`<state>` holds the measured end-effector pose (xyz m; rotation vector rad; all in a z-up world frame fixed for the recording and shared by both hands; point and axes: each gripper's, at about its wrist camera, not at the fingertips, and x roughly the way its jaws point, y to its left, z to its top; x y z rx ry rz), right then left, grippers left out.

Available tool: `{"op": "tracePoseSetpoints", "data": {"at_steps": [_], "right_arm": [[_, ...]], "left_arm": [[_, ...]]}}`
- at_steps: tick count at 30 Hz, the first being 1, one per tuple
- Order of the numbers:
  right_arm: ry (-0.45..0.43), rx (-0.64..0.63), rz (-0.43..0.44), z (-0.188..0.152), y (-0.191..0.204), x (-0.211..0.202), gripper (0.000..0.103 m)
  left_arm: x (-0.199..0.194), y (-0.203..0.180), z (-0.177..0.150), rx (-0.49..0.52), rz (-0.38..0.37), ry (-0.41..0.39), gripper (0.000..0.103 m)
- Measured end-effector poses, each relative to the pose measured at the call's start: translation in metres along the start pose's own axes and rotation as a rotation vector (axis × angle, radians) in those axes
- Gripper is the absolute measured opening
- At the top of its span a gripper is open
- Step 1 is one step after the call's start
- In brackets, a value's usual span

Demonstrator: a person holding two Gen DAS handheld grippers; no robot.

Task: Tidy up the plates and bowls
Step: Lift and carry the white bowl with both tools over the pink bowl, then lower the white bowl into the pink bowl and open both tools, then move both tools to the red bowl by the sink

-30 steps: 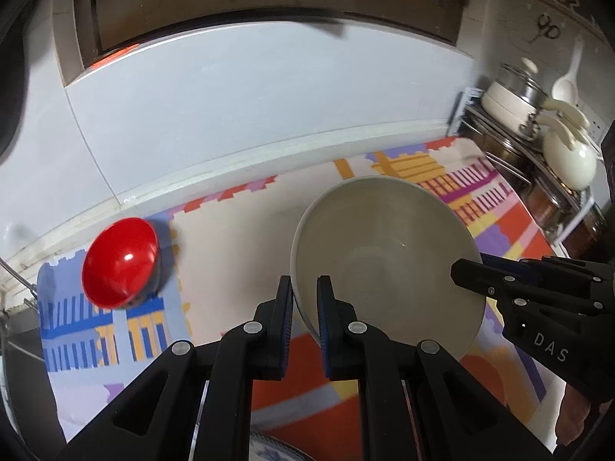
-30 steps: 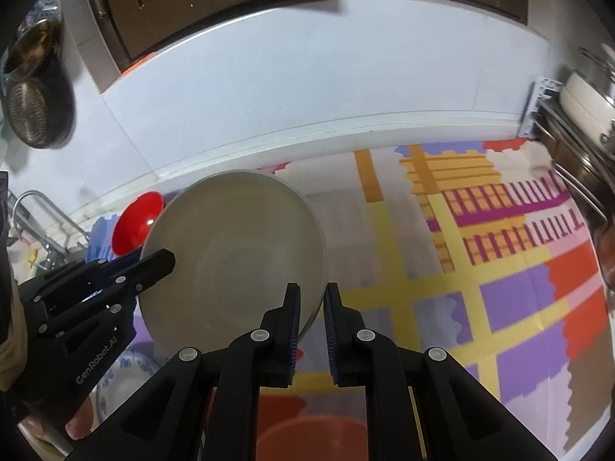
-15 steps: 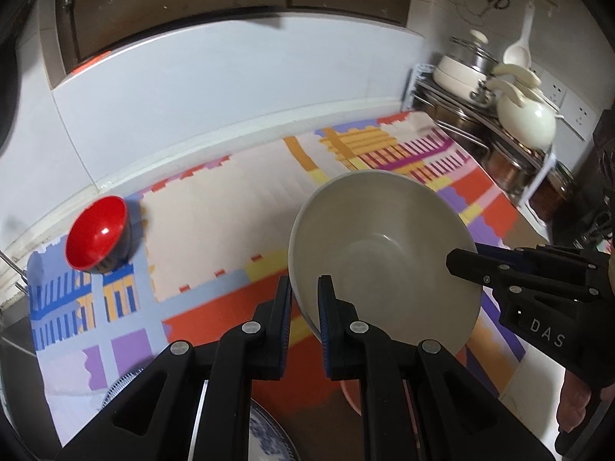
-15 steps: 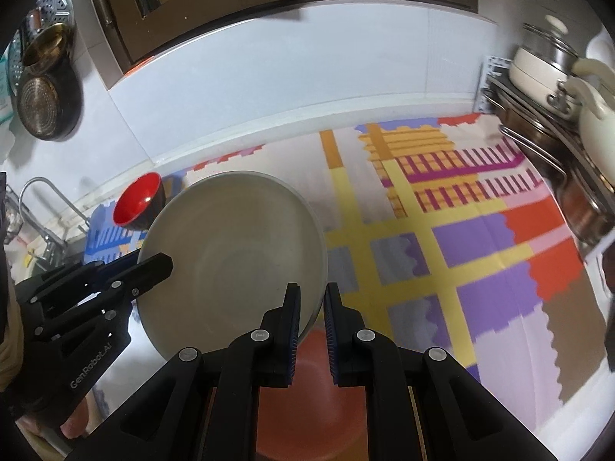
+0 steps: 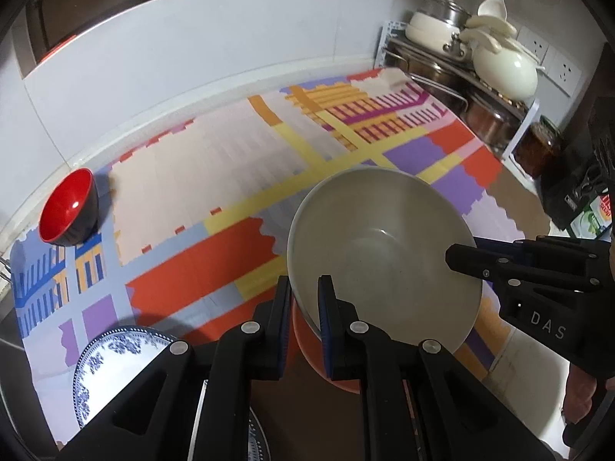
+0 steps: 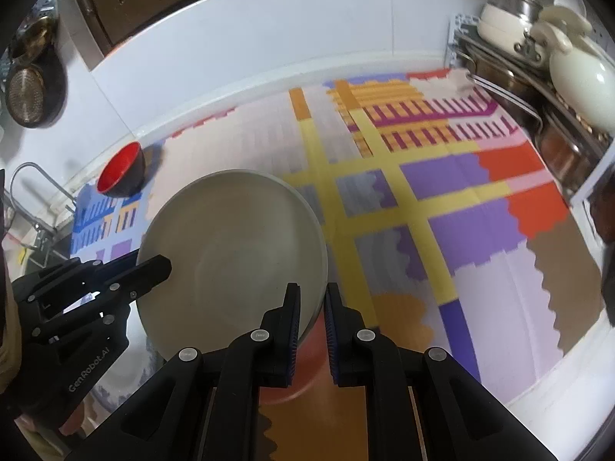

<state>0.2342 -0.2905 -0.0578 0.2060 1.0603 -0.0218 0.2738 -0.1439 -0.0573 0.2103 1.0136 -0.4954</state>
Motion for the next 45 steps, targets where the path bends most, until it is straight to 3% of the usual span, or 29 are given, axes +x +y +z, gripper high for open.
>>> {"op": "tracePoseSetpoints", "data": {"at_steps": [18,34,40,42,45], "right_arm": [[0.082,0.02,0.011,-0.022,-0.006,0.018,0.014],[0.104,0.027,0.014,-0.027,-0.007,0.028,0.015],[0.105,0.022,0.007,-0.026,-0.007,0.028,0.017],[0.101,0.026,0.003,-0.026,-0.008,0.028,0.03],[0.084,0.037,-0.011,-0.024,-0.009,0.024,0.032]], "left_arm": [[0.021,-0.005,-0.017,0.001,-0.004,0.088,0.015],[0.031,-0.004,-0.022,-0.002,-0.021,0.126,0.023],[0.025,-0.004,-0.02,0.004,-0.029,0.098,0.045],[0.023,-0.003,-0.019,0.008,-0.022,0.088,0.048],[0.018,0.0,-0.017,0.003,-0.014,0.071,0.054]]}}
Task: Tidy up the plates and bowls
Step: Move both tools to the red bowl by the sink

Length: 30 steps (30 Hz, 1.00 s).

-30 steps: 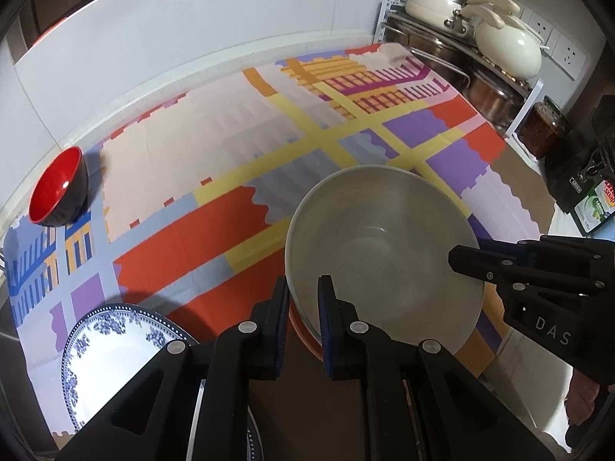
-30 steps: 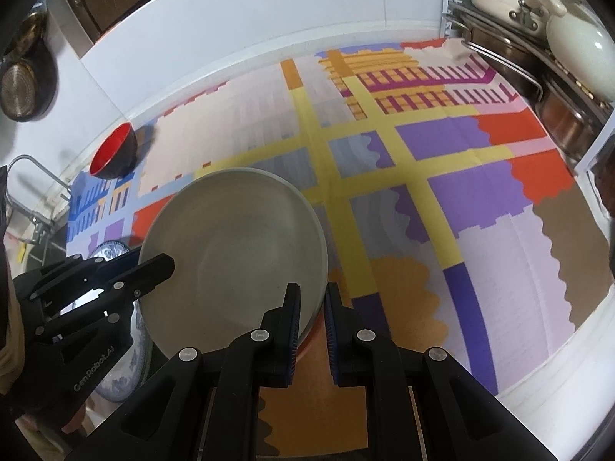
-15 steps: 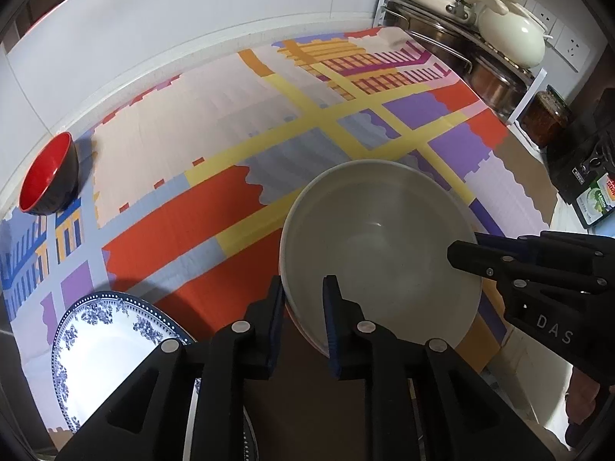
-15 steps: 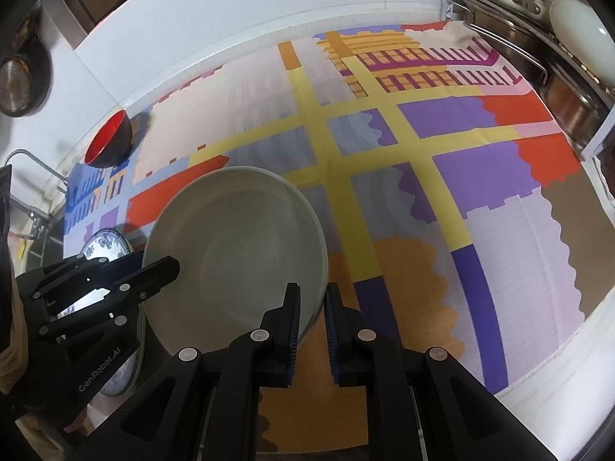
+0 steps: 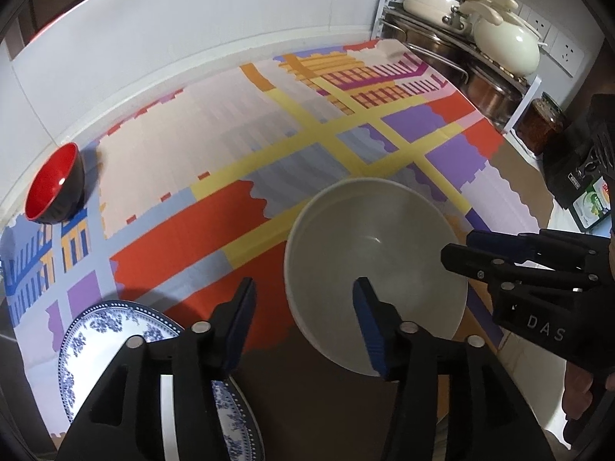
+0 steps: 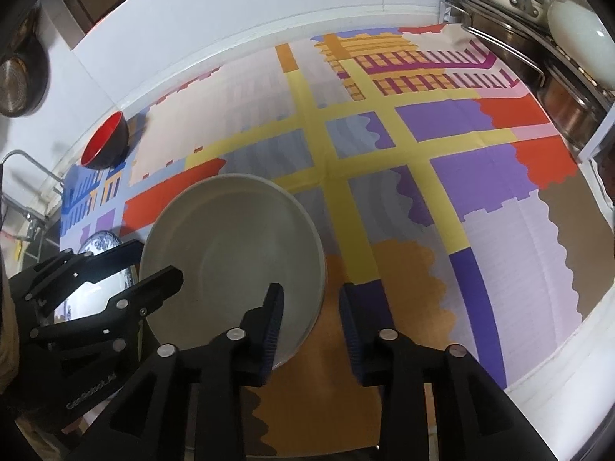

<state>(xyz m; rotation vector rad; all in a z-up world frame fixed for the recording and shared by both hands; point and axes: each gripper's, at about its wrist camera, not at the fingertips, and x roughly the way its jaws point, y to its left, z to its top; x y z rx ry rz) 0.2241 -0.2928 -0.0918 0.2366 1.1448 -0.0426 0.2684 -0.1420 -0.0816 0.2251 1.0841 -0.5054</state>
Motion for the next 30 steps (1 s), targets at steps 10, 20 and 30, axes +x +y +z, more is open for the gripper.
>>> {"op": "tracePoseSetpoints", "data": {"at_steps": [10,20,30], "right_arm": [[-0.049,-0.025,-0.002,0.009,0.016,-0.012,0.037],[-0.113,-0.111,0.013,0.034,0.053,-0.02,0.046],[-0.15,-0.2,0.065,0.062,0.096,-0.017,0.046]], "left_arm": [[-0.025,0.025,0.009,-0.052,0.071,-0.08,0.07],[-0.047,0.065,0.013,-0.119,0.141,-0.147,0.083],[-0.069,0.113,0.014,-0.203,0.227,-0.204,0.087]]}}
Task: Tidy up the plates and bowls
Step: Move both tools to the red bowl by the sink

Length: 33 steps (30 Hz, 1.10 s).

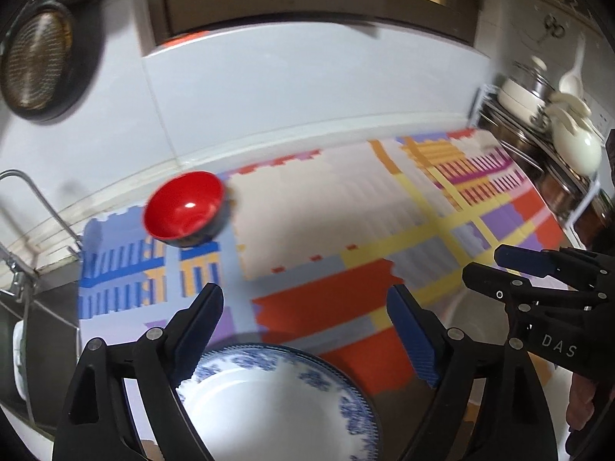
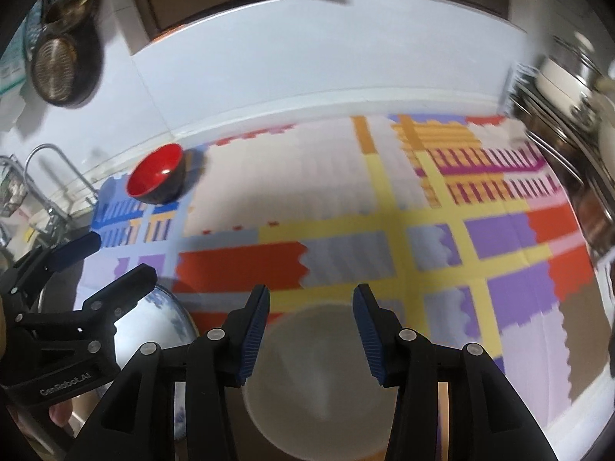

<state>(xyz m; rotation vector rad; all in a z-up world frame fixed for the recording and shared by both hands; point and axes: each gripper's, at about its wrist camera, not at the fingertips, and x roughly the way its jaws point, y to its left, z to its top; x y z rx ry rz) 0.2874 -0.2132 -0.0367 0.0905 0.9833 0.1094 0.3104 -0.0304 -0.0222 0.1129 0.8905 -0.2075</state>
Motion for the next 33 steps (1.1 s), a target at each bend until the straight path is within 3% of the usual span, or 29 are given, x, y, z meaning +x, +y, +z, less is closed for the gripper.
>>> {"op": "tracePoseSetpoints", "data": {"at_steps": [18,25,33], "right_arm": [[-0.018,-0.205,0.086,0.068,0.097,0.031,0.046],[0.007,-0.247,0.133,0.09,0.132,0.057,0.046],[0.047,-0.278,0.16,0.114,0.159,0.093,0.046]], "left_arm": [[0.0,0.106,0.026,-0.104,0.204,-0.047,0.087],[0.012,0.143,0.031,-0.132,0.247,-0.035,0.087],[0.039,0.178,0.041,-0.159,0.241,-0.023,0.087]]}}
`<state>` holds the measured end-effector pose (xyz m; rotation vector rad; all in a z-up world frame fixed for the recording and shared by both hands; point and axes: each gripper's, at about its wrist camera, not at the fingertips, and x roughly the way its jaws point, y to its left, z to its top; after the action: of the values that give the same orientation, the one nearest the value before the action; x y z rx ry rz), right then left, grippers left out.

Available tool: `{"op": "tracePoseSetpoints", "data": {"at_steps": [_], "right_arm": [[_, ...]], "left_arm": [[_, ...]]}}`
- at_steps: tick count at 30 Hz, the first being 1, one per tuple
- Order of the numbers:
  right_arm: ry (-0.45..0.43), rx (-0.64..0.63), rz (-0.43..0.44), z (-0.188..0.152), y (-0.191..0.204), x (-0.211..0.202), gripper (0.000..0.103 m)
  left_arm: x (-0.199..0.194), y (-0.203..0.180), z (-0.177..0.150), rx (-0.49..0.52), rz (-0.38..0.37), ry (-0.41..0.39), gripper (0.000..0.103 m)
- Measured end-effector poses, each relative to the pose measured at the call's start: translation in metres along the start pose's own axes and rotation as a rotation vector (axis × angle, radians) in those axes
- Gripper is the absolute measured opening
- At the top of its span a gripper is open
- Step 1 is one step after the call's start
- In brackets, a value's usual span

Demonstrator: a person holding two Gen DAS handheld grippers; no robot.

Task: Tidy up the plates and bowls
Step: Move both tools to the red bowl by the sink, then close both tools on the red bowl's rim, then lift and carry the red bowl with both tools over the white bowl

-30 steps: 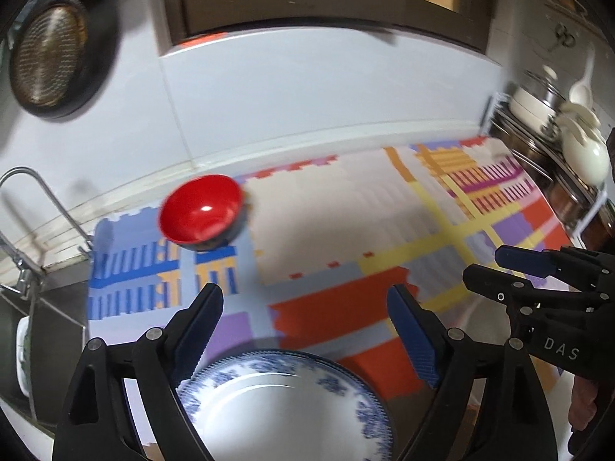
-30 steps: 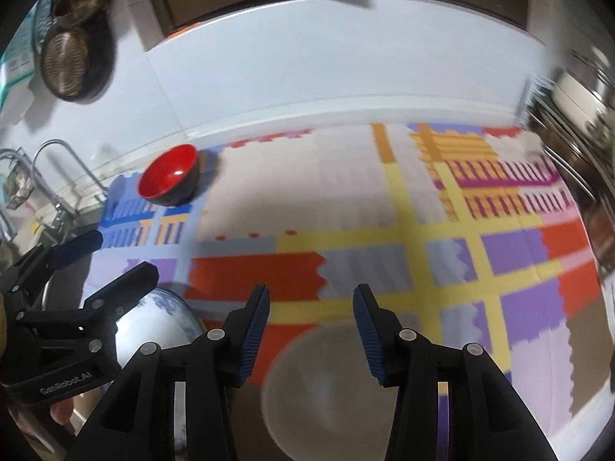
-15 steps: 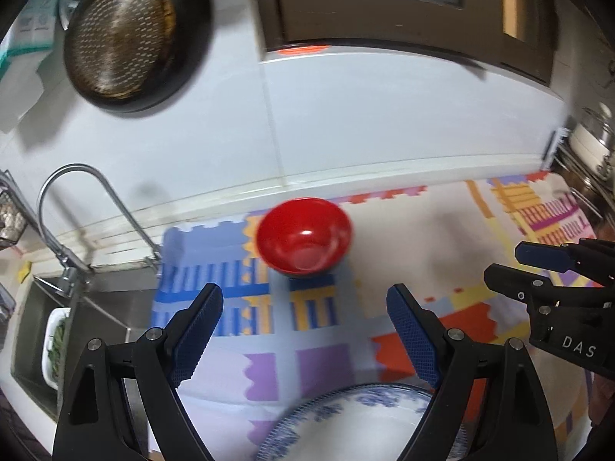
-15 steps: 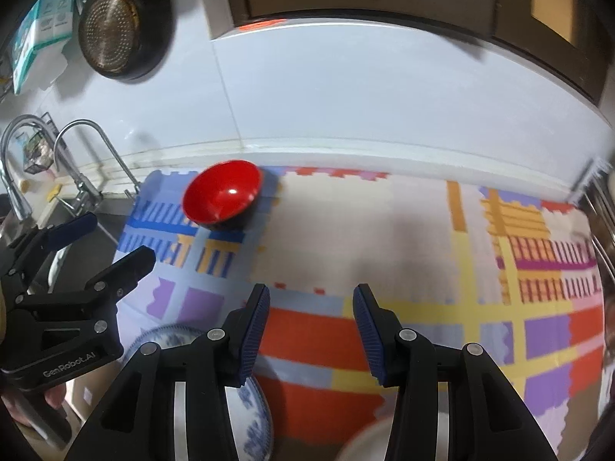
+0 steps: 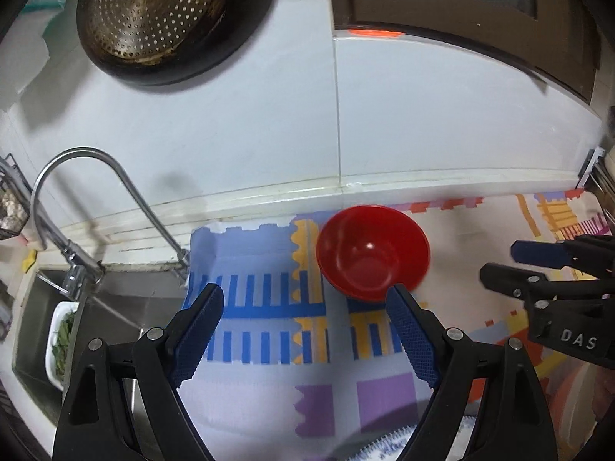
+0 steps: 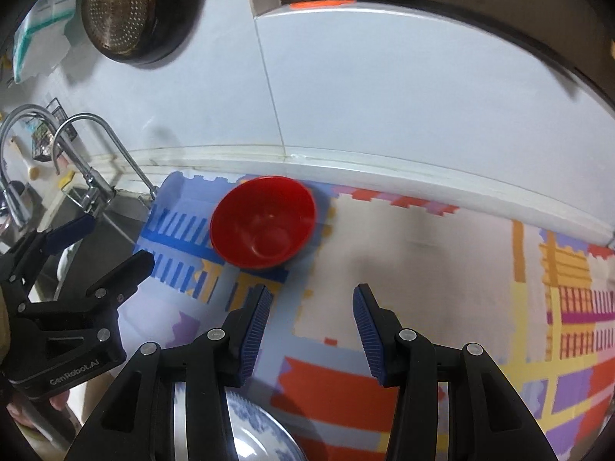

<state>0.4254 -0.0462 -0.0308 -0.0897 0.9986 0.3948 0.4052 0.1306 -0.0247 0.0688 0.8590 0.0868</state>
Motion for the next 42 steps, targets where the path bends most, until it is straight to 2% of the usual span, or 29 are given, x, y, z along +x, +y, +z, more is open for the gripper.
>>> {"op": "tracePoseSetpoints", "data": {"at_steps": [7,19,22,24,26,28,30,35,38,42], "right_arm": [[0.056,-0.013,0.029,0.022,0.006,0.042,0.046],[0.131,0.029,0.069,0.047,0.0,0.096,0.046],[0.147,0.039,0.07,0.047,-0.003,0.107,0.044],[0.159,0.047,0.073,0.047,-0.005,0.113,0.035],[0.174,0.055,0.08,0.047,-0.006,0.119,0.033],[0.184,0.063,0.083,0.046,-0.008,0.124,0.029],[0.194,0.07,0.084,0.045,-0.008,0.128,0.018],[0.2,0.117,0.096,0.045,-0.013,0.131,0.015],[0.202,0.136,0.101,0.046,-0.014,0.132,0.014],[0.209,0.158,0.107,0.047,-0.016,0.132,0.014]], "left_arm": [[0.034,0.013,0.012,0.005,0.007,0.01,0.084],[0.1,0.003,0.02,0.07,-0.027,0.082,0.07],[0.114,-0.001,0.02,0.069,-0.042,0.117,0.064],[0.123,-0.002,0.02,0.067,-0.05,0.135,0.058],[0.13,-0.002,0.02,0.061,-0.064,0.154,0.053],[0.138,-0.003,0.019,0.049,-0.076,0.175,0.046],[0.142,-0.004,0.019,0.04,-0.091,0.194,0.034],[0.148,-0.007,0.018,0.028,-0.139,0.222,0.018],[0.149,-0.009,0.018,0.029,-0.129,0.227,0.016],[0.15,-0.007,0.019,-0.026,-0.135,0.244,0.013]]}}
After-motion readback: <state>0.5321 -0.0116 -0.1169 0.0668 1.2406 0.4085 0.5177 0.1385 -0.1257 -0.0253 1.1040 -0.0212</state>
